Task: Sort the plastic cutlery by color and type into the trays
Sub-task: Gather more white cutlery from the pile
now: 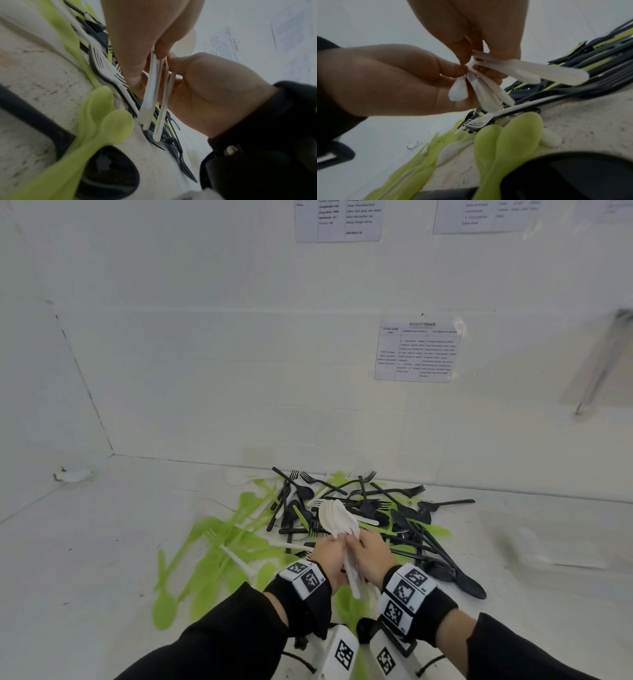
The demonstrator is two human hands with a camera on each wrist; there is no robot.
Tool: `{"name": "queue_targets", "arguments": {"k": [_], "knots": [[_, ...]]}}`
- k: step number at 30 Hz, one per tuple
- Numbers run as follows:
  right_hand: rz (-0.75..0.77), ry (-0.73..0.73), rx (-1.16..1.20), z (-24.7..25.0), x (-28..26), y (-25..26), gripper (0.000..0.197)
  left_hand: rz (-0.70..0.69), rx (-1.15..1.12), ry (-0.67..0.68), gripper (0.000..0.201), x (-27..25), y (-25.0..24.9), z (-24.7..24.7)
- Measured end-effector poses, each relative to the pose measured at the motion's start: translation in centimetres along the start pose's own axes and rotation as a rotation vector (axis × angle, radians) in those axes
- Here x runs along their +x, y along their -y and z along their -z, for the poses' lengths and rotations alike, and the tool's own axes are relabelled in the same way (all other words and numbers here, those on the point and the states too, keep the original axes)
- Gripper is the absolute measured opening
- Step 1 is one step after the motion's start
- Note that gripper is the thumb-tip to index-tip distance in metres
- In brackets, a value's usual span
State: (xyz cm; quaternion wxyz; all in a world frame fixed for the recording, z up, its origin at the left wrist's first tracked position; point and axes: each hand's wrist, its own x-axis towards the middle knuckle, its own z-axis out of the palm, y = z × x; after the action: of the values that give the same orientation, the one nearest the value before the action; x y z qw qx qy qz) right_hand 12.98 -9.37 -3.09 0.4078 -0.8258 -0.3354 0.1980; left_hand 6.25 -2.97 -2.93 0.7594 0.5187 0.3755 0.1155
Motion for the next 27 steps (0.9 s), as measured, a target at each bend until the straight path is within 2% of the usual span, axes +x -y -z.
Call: {"name": "queue_targets", "arguments": {"k": [3,6,11,15,18,20,27], "knots": [[0.0,0.031,0.001,0.2,-0.1,0.2,0.038,0.007,-0.001,-0.006,0.029,0.5,-0.1,0.0],[-0.034,0.027,-0.01,0.6,0.0,0.5,0.029,-0.006,-0.005,-0.011,0.028,0.6,-0.3,-0.4],[-0.075,-0.043,0.055,1.1,0.0,1.2,0.026,-0.033,-0.039,-0.02,0.031,0.8,-0.9,-0.9],[-0.105,-0.129,0.013,1.3,-0.3,1.3,0.018,-0.022,-0.054,0.004,0.032,1.5,-0.8,-0.7],[-0.064,-0.202,-0.033,1.1,-0.9,1.3,0.024,-0.03,-0.065,-0.023,0.03,1.7,-0.5,-0.6],[-0.04,-0.238,-0.046,1.2,-1.1,1.4,0.02,-0.053,-0.058,-0.033,0.03,1.1,-0.5,-0.6],[0.004,-0.166,0.038,1.0,-2.1,1.5,0.021,-0.079,-0.065,0.004,0.035,0.9,-0.5,0.1]]}}
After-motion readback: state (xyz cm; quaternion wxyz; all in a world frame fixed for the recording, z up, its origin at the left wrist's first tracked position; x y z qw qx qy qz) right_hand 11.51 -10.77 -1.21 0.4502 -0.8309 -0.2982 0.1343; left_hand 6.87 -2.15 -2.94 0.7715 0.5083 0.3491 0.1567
